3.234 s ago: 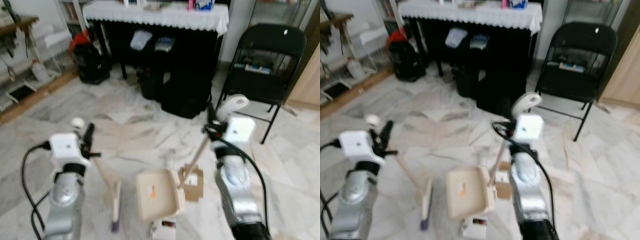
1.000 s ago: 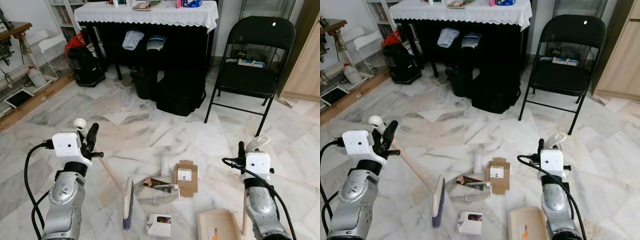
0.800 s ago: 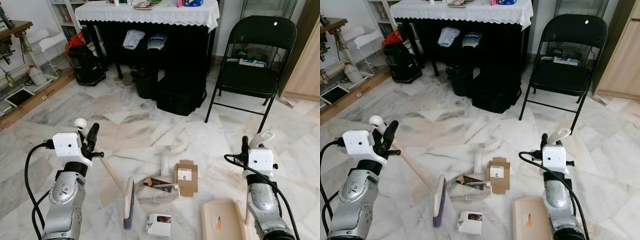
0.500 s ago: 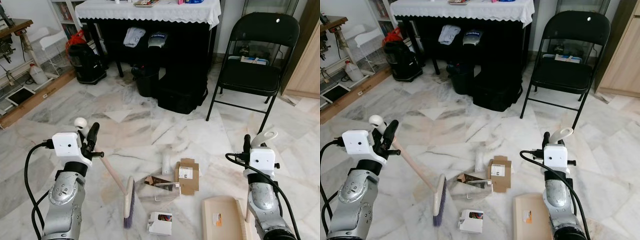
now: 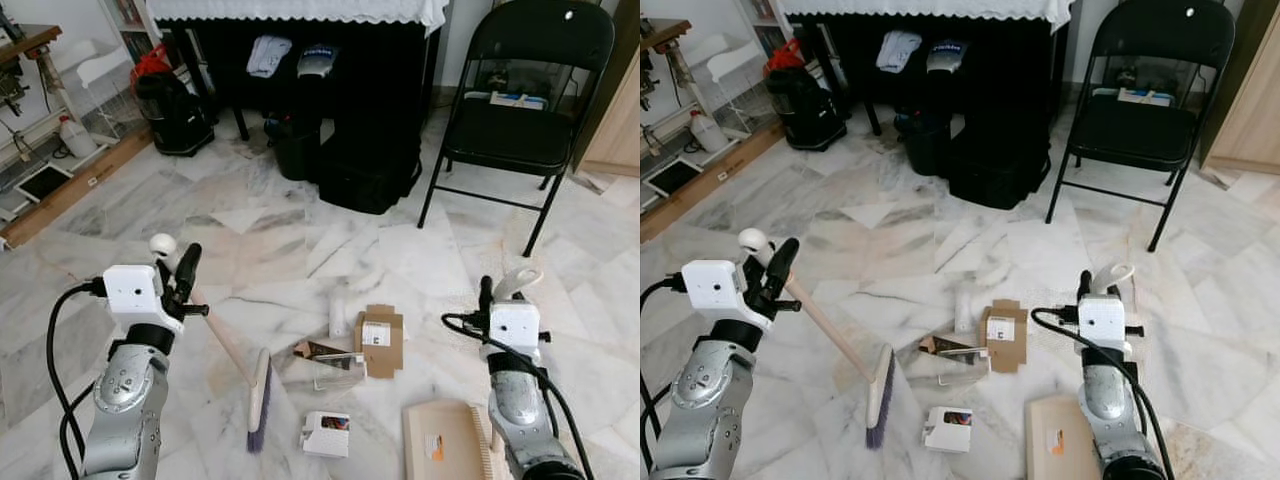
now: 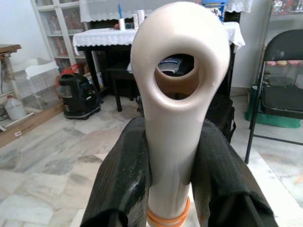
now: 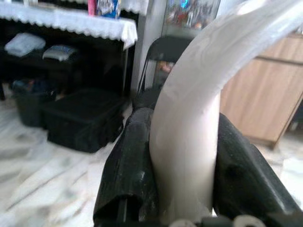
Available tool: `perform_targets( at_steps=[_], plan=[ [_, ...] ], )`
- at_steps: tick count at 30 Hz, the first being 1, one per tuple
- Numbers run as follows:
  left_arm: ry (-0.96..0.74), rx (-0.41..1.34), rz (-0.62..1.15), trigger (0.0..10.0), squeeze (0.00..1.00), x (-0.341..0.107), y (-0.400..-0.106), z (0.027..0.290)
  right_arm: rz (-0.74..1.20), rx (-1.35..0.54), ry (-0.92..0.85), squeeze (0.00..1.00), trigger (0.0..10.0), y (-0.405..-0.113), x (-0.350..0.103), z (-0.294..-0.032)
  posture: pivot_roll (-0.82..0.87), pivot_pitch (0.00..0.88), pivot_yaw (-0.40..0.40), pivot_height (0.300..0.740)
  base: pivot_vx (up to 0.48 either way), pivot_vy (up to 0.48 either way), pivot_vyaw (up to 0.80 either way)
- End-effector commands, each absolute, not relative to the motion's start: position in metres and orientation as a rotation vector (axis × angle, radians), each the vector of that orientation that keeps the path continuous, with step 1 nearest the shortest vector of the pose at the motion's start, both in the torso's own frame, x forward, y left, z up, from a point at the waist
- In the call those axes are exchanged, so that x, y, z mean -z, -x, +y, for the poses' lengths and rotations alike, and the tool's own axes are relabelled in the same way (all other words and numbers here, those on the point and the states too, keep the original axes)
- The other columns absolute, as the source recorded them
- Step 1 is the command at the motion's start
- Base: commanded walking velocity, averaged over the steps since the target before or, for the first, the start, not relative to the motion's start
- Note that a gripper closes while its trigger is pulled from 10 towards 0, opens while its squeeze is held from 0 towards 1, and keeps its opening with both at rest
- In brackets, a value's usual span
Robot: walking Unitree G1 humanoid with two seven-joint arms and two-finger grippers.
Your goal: Sweep floor
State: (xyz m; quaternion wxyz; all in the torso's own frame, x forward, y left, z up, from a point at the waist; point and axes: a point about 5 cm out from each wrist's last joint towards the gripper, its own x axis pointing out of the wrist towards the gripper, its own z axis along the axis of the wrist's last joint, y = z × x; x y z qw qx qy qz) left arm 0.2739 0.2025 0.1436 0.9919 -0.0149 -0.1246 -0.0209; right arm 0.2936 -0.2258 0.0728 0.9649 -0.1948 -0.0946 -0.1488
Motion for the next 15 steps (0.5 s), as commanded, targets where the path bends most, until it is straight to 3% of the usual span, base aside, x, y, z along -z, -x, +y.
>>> perform_targets(
  at_steps=[1,7,8,15],
  plan=[
    [0.018,0.052,-0.304,10.0,0.0,-0.158,-0.273,0.205,-0.306,0.277,0.364,0.0,10.0,-0.304,-0.094,-0.216,0.08,0.12,0.147,0.74,0.0,0.0,0.0],
    [0.017,0.055,-0.305,10.0,0.0,-0.16,-0.272,0.206,-0.336,0.246,0.342,0.0,10.0,-0.309,-0.101,-0.21,0.08,0.125,0.148,0.74,0.0,0.0,0.0],
    [0.013,0.068,-0.312,10.0,0.0,-0.165,-0.272,0.205,-0.348,0.229,0.319,0.0,10.0,-0.312,-0.104,-0.206,0.1,0.171,0.159,0.74,0.0,0.0,0.0],
    [0.013,0.098,-0.344,10.0,0.0,-0.18,-0.272,0.202,-0.311,0.217,0.312,0.0,10.0,-0.311,-0.095,-0.204,0.14,0.219,0.176,0.74,0.0,0.0,0.0]
  ],
)
